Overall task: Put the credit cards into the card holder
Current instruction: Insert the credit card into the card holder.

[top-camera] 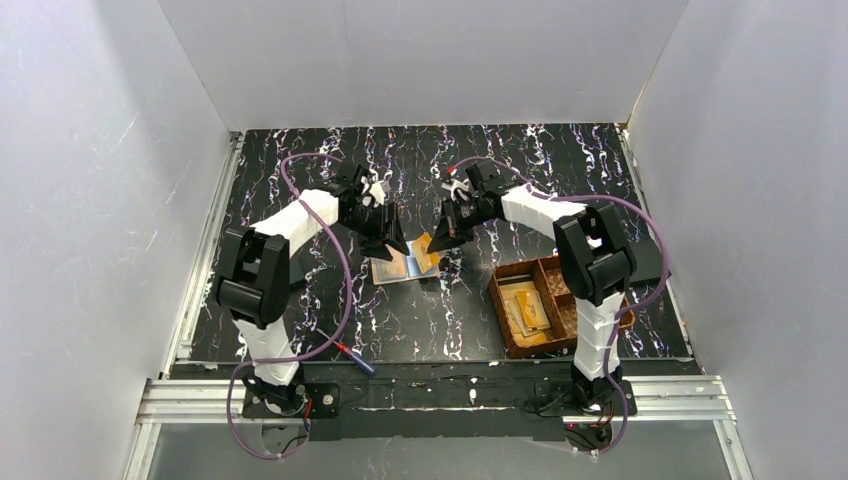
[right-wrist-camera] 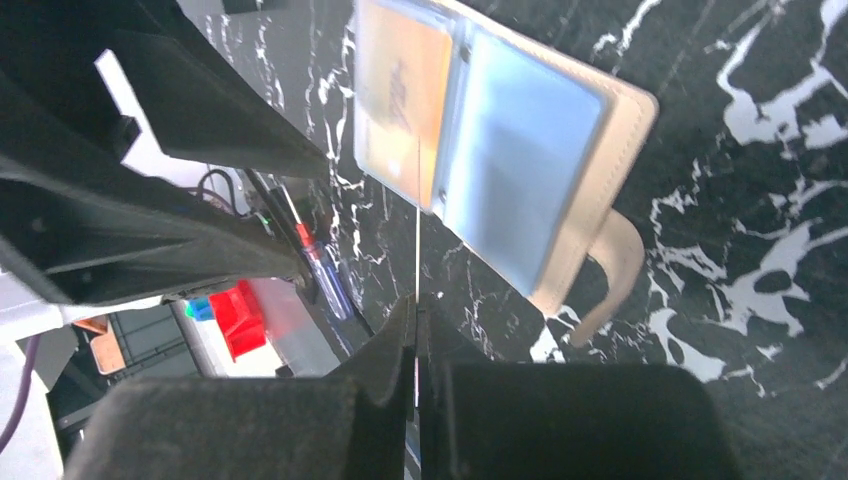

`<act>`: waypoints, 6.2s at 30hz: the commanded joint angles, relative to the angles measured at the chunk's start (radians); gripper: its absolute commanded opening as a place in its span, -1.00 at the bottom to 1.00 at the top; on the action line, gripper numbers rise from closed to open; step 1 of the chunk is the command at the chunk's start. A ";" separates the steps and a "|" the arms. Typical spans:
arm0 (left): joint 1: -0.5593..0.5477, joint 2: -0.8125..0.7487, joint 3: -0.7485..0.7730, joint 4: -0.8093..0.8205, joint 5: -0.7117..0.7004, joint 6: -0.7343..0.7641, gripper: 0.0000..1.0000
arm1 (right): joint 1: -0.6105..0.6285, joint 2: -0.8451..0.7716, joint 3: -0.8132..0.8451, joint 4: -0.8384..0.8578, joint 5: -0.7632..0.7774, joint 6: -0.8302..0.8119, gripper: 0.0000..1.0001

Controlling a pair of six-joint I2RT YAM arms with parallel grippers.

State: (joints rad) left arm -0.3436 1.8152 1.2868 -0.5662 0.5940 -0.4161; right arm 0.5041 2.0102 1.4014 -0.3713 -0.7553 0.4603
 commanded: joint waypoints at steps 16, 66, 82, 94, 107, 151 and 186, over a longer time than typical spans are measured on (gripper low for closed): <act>0.030 0.100 0.003 -0.102 -0.160 0.104 -0.35 | -0.003 0.130 0.000 0.182 -0.167 0.021 -0.97; 0.035 0.163 -0.015 -0.149 -0.262 0.146 -0.52 | 0.019 0.076 -0.016 0.212 -0.161 0.003 -0.97; 0.035 0.155 -0.017 -0.144 -0.249 0.148 -0.52 | 0.030 0.118 0.007 0.170 -0.157 -0.021 -0.97; 0.034 0.153 -0.018 -0.145 -0.242 0.148 -0.52 | 0.034 0.154 0.033 0.108 -0.120 -0.058 -0.97; 0.035 0.154 -0.018 -0.141 -0.232 0.149 -0.53 | 0.050 0.235 0.138 0.098 -0.114 -0.059 -0.97; 0.161 -0.035 -0.080 -0.026 -0.019 0.021 -0.52 | 0.108 0.100 0.125 0.048 0.185 -0.062 -0.02; 0.163 0.044 -0.140 -0.001 -0.052 0.018 -1.00 | 0.222 -0.023 0.270 -0.250 0.500 -0.186 0.44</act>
State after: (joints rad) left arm -0.1741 1.8999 1.1431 -0.5575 0.5476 -0.4199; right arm 0.7218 2.1711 1.6249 -0.3560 -0.5031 0.4261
